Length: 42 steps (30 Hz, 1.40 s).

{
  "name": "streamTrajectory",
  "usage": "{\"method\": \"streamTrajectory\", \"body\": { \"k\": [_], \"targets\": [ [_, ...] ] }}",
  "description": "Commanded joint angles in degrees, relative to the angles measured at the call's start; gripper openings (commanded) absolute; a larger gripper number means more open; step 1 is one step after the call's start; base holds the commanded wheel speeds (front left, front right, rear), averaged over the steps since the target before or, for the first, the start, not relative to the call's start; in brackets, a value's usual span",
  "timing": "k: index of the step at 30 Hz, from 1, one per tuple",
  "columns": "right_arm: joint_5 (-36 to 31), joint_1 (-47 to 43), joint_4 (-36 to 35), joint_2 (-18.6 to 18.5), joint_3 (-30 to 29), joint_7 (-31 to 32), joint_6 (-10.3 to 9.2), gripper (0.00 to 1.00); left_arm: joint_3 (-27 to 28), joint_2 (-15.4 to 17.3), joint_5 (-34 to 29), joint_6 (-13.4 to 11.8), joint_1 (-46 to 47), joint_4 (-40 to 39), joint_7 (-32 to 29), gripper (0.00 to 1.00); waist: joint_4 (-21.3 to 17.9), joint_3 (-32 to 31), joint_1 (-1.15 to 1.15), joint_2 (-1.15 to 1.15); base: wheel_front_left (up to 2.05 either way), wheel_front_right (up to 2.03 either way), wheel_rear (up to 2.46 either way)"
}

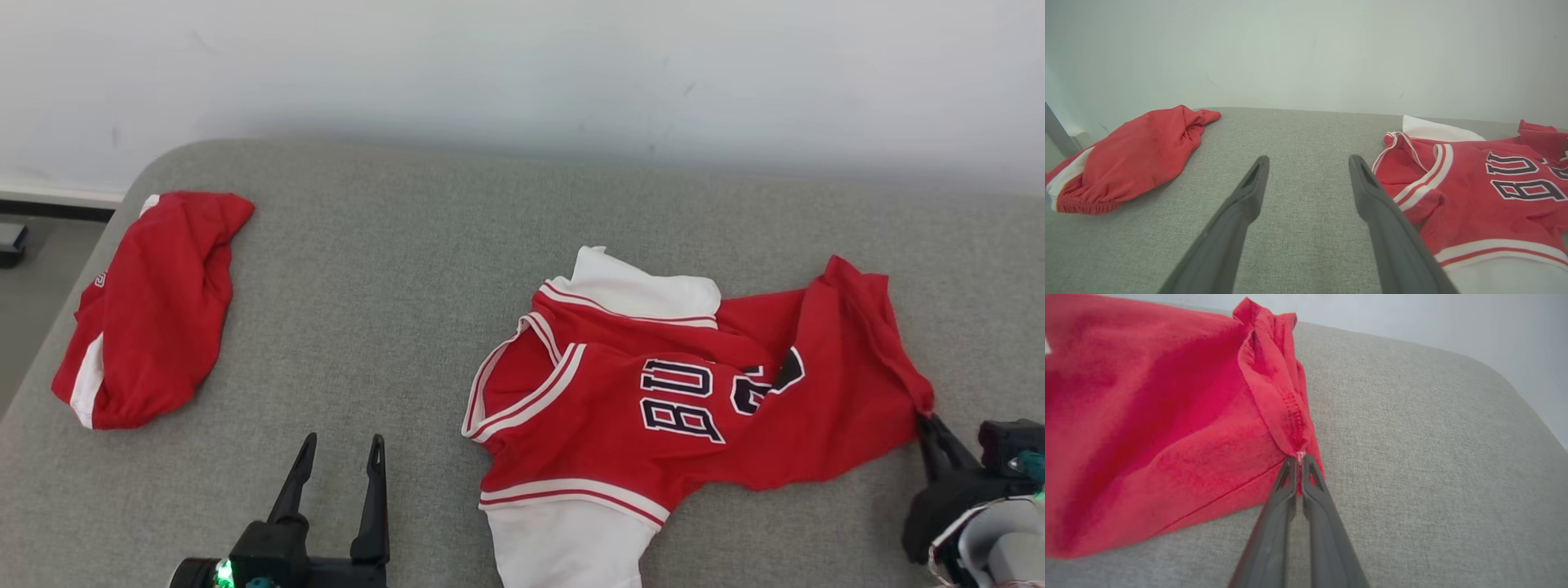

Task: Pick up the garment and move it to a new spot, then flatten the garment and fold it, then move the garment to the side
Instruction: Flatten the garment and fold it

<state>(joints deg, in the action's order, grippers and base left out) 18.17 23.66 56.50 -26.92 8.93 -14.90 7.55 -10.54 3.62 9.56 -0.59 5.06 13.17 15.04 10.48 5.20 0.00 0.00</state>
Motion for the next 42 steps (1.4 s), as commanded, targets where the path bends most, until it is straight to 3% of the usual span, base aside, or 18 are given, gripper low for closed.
{"method": "streamTrajectory", "body": {
  "k": [1, 6, 11, 15, 19, 20, 21, 22, 25, 30, 36, 42],
  "targets": [
    [1.0, -1.5, -2.8, 1.2, 0.2, -0.3, -0.13, 0.00, 0.4, 0.2, -0.2, -0.4, -0.7, 0.2, 0.2, 1.00, -0.6, -1.4, 0.00, 0.00, 0.00, 0.00, 0.00],
    [7.1, -7.7, -12.8, 2.2, 2.9, -0.3, -0.13, 0.00, 1.2, 0.3, 0.5, -0.4, -3.0, 0.4, 0.2, 1.00, -3.4, -4.2, 0.00, 0.00, 0.00, 0.00, 0.00],
    [17.4, -16.3, -27.6, -1.3, 5.7, 4.0, -0.13, 0.00, 1.3, 0.4, 0.7, -0.1, -4.0, 0.1, 0.2, 1.00, -5.6, -5.7, 0.00, 0.00, 0.00, 0.00, 0.00],
    [23.2, -24.3, -38.5, -4.0, 3.5, 8.4, -0.13, 0.00, 1.1, 0.3, 0.6, 0.0, -3.8, -0.1, 0.2, 1.00, -6.2, -5.6, 0.00, 0.00, 0.00, 0.00, 0.00],
    [26.6, -31.5, -45.7, -3.9, -1.2, 12.1, -0.13, 0.00, 1.6, 0.4, 0.8, 0.0, -4.5, -0.2, 0.2, 1.00, -6.9, -5.6, 0.00, 0.00, 0.00, 0.00, 0.00],
    [26.0, -32.8, -46.5, -3.8, -2.7, 12.5, -0.13, 0.37, 1.7, 0.4, 0.8, -0.1, -4.7, -0.2, 0.2, 1.00, -7.1, -5.7, 0.00, 0.00, 0.00, 0.00, 0.00],
    [26.0, -32.8, -46.5, -3.8, -2.7, 12.5, -0.13, 0.37, 1.7, 0.4, 0.8, -0.1, -4.7, -0.2, 0.2, 1.00, -7.1, -5.7, 0.00, 0.00, 0.00, 0.00, 0.00],
    [24.7, -33.8, -47.1, -3.9, -3.7, 12.8, -0.13, 1.00, 1.7, 0.4, 0.8, 0.0, -4.9, 0.0, 0.2, 1.00, -7.2, -5.8, 0.00, 0.00, 0.00, 0.00, 0.00],
    [19.7, -36.1, -47.9, -2.5, -6.8, 13.4, -0.13, 1.00, 1.7, 0.5, 0.8, 0.4, -4.9, 0.3, 0.2, 1.00, -7.3, -6.0, 0.00, 0.00, 0.00, 0.00, 0.00],
    [16.8, -37.8, -48.0, 0.8, -10.1, 13.9, -0.13, 1.00, 1.7, 0.6, 0.7, 0.6, -5.0, 0.6, 0.2, 1.00, -7.1, -6.3, 0.00, 0.00, 0.00, 0.00, 0.00],
    [14.3, -39.2, -46.3, 3.2, -10.8, 14.3, -0.13, 1.00, 0.1, 0.2, 1.8, 1.3, -6.9, 2.5, 0.0, 1.00, -6.9, -6.6, 0.00, 0.00, 0.00, 0.00, 0.00],
    [11.0, -37.5, -42.4, 4.7, -10.0, 12.2, -0.13, 1.00, -3.6, -0.1, 3.1, 3.5, -9.9, 6.0, -2.0, 1.00, -7.3, -6.2, 0.00, 0.00, 0.00, 0.00, 0.00]
  ]
}}
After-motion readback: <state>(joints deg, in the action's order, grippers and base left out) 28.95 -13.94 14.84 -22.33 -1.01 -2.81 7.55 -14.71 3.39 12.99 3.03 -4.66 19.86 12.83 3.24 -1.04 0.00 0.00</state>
